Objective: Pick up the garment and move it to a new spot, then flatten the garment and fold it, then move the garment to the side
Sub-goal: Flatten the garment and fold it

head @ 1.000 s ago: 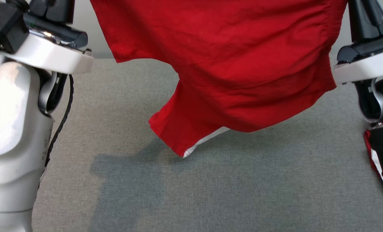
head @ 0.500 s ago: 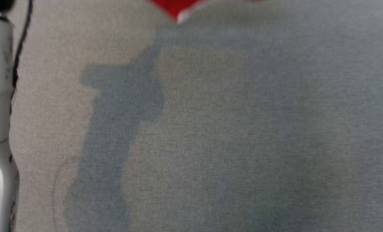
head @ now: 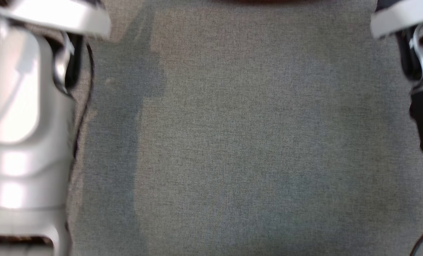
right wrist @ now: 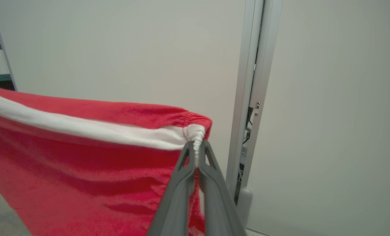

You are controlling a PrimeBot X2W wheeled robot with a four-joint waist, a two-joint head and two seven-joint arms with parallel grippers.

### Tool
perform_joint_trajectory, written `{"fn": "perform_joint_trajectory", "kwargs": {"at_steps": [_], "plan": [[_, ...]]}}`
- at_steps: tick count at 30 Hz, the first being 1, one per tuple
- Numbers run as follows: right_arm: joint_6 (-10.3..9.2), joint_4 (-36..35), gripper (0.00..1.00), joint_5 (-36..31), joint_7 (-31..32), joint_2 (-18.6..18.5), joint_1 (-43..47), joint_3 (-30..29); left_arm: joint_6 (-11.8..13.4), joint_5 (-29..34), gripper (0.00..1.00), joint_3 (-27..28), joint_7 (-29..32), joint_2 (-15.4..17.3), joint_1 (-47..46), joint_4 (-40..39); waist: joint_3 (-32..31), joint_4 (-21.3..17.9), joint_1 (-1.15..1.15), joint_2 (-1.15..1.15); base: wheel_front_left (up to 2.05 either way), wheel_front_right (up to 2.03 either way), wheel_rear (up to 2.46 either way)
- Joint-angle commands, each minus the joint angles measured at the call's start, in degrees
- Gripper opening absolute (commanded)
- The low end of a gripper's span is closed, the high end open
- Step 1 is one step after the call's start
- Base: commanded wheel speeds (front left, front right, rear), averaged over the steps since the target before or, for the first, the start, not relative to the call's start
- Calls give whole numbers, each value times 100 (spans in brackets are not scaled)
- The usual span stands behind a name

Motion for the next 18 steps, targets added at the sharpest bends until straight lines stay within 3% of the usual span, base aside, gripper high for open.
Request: {"fn": "perform_joint_trajectory", "kwargs": {"at_steps": [1, 10, 18], "plan": [[-2, -88, 0, 100, 2, -59, 213, 19, -27, -25, 0, 82, -5, -19, 241, -48, -24, -9, 0, 0, 0, 0, 0], [-2, -624, 0, 651, 3, -155, 1902, 103, -41, -119, 0, 132, -7, -361, 2024, -20, -532, -60, 0, 0, 0, 0, 0], [-2, -861, 0, 730, 2, -50, 3032, 352, -43, -298, 0, 141, -7, -432, 3001, 30, -1133, -122, 0, 0, 0, 0, 0]]}}
